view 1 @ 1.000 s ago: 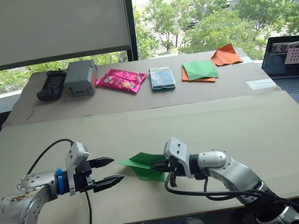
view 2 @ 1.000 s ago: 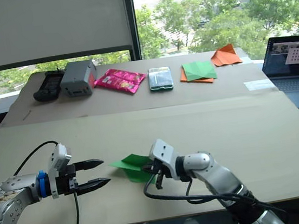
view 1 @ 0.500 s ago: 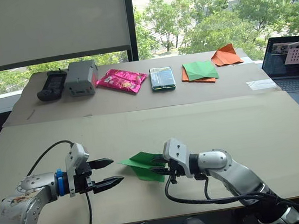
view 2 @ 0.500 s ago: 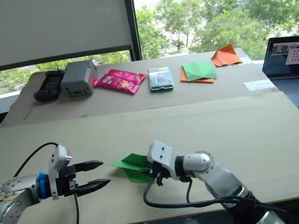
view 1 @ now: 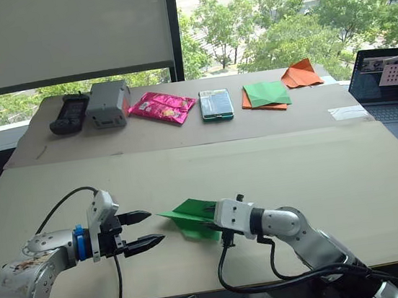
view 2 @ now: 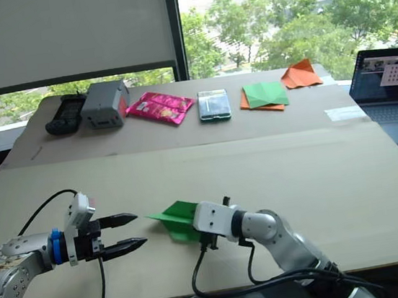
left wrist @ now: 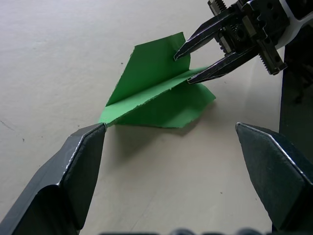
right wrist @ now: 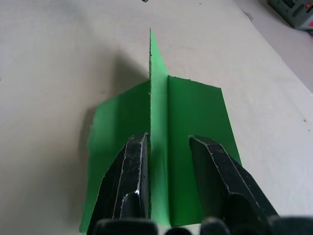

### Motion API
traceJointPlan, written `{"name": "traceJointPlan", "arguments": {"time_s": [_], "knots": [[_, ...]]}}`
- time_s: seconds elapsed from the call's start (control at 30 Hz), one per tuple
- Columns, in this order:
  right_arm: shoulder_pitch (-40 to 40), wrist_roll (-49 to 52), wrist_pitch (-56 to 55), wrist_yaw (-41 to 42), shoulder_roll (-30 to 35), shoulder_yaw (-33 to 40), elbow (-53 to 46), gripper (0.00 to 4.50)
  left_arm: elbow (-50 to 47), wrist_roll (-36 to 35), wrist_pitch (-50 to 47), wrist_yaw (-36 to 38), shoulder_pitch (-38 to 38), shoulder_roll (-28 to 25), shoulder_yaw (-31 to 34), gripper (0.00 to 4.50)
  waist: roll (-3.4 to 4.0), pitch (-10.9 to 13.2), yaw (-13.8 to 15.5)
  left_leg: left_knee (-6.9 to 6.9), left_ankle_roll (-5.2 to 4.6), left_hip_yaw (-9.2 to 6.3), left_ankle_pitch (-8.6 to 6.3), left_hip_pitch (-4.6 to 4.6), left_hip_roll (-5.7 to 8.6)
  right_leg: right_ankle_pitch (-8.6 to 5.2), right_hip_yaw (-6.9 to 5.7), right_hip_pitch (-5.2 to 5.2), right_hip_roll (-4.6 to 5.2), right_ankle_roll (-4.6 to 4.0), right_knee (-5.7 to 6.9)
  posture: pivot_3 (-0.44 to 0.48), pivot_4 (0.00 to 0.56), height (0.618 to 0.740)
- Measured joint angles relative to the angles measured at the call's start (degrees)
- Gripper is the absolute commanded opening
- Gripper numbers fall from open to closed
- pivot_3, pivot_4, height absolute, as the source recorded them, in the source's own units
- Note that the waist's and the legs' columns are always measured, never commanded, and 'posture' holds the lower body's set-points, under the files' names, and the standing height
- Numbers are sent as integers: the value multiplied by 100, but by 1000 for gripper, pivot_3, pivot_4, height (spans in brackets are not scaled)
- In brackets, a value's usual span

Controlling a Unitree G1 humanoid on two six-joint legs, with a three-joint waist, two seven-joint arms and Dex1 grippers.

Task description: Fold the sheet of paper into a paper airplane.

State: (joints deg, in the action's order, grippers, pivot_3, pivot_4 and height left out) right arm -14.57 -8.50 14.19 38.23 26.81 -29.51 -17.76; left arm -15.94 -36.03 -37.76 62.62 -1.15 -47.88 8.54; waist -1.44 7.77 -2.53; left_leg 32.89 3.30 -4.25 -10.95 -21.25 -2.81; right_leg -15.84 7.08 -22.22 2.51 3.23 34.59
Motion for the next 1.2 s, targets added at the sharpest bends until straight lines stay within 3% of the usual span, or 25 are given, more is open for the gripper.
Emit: {"name": "traceJointPlan", "arguments": {"time_s": [0.53,0.7,1.2], "knots": [[19,-579,-35,31,-147,-93,34,1536,1,-1,-3,46,-14,-8,0,4500,-7,-3,-2,5,-1,0,0,10,1,0,1,0,-1,0,34,0,150,740],[26,-391,197,114,-253,7,37,119,1,-1,-3,43,-13,-8,0,4500,-7,-4,-5,5,-1,0,1,10,1,0,1,0,-1,0,36,0,150,740],[96,34,767,231,-477,391,-133,45,-16,-33,-5,-54,-10,65,0,4500,-7,-4,2,6,-2,0,1,10,1,0,1,3,-1,0,40,0,150,740]]}}
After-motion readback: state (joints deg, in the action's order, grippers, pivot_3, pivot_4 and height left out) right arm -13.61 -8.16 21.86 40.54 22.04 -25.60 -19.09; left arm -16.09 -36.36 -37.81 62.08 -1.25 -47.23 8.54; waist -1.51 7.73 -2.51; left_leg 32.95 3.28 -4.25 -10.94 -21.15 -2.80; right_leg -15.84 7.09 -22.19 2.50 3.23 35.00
